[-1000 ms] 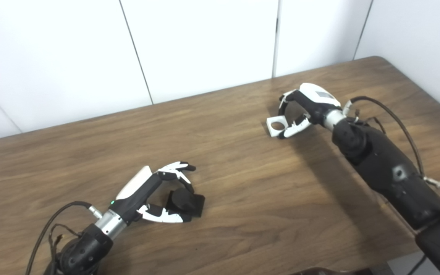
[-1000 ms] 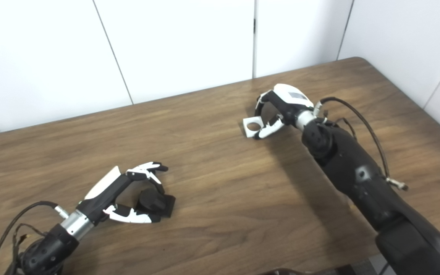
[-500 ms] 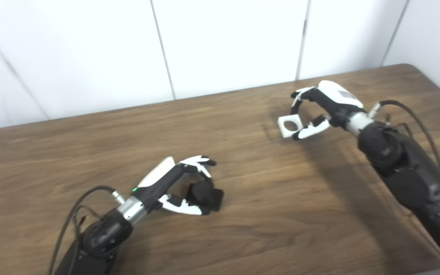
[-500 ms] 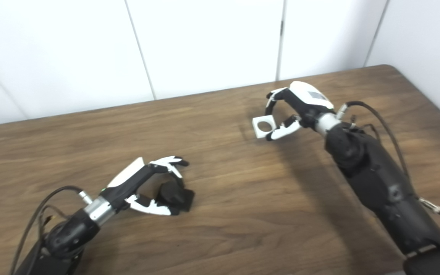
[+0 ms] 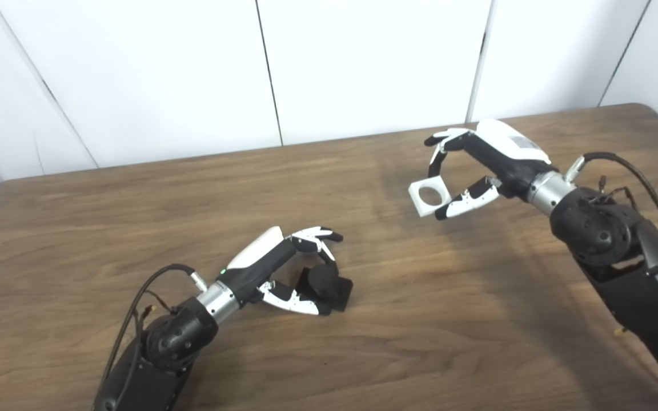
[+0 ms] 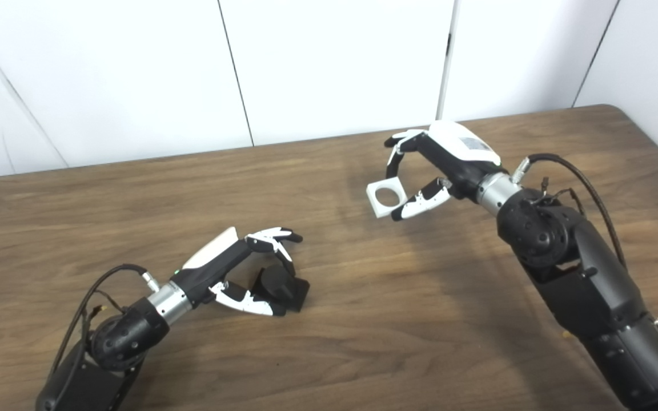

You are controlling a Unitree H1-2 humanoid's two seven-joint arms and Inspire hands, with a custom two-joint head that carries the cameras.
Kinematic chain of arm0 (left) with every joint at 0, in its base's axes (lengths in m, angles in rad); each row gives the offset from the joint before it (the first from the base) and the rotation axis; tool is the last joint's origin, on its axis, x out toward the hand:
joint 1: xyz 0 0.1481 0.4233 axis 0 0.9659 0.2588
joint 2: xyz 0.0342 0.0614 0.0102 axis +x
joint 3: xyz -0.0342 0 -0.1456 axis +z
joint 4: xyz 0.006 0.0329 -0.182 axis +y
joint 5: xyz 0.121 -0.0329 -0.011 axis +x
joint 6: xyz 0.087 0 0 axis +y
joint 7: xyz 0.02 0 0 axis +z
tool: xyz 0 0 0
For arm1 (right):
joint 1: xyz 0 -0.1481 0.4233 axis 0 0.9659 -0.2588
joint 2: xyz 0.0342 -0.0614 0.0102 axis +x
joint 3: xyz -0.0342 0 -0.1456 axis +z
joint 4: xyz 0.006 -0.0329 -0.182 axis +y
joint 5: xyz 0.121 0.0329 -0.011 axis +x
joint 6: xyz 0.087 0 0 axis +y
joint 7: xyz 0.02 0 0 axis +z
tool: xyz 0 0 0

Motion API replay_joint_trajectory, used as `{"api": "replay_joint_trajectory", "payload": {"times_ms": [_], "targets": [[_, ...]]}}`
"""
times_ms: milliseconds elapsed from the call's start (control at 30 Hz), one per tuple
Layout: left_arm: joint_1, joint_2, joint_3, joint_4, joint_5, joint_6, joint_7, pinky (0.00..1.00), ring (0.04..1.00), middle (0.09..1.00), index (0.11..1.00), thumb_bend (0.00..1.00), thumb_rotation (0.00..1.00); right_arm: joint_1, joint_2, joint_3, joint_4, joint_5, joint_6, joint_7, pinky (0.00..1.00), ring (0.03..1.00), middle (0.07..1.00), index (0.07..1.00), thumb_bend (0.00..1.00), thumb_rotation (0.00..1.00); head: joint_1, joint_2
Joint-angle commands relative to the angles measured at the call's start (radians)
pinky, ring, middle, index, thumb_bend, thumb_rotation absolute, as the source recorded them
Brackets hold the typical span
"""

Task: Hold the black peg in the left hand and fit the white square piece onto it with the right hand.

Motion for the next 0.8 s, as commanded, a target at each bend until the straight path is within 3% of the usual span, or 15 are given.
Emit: {"api": "replay_joint_trajectory", "payload": {"times_ms": [0, 500, 767], "targets": [[0.008, 0.01, -0.031, 0.04, 0.051, 0.08, -0.06, 0.84, 0.933, 0.872, 0.491, 0.52, 0.08, -0.025, -0.001, -0.015, -0.065, 0.001, -0.021, 0.004, 0.79, 0.887, 0.83, 0.481, 0.52, 0.14, 0.006, 0.003], [0.002, 0.005, -0.042, 0.039, 0.07, 0.091, -0.057, 0.83, 0.929, 0.872, 0.491, 0.52, 0.08, 0.019, 0.084, 0.015, -0.235, 0.005, -0.018, 0.061, 0.75, 0.88, 0.823, 0.479, 0.52, 0.14, 0.028, 0.013], [0.002, -0.003, -0.043, 0.04, 0.074, 0.094, -0.056, 0.83, 0.927, 0.871, 0.491, 0.52, 0.08, 0.01, 0.117, 0.043, -0.289, 0.004, -0.006, 0.122, 0.79, 0.881, 0.827, 0.479, 0.52, 0.14, 0.034, 0.015]]}}
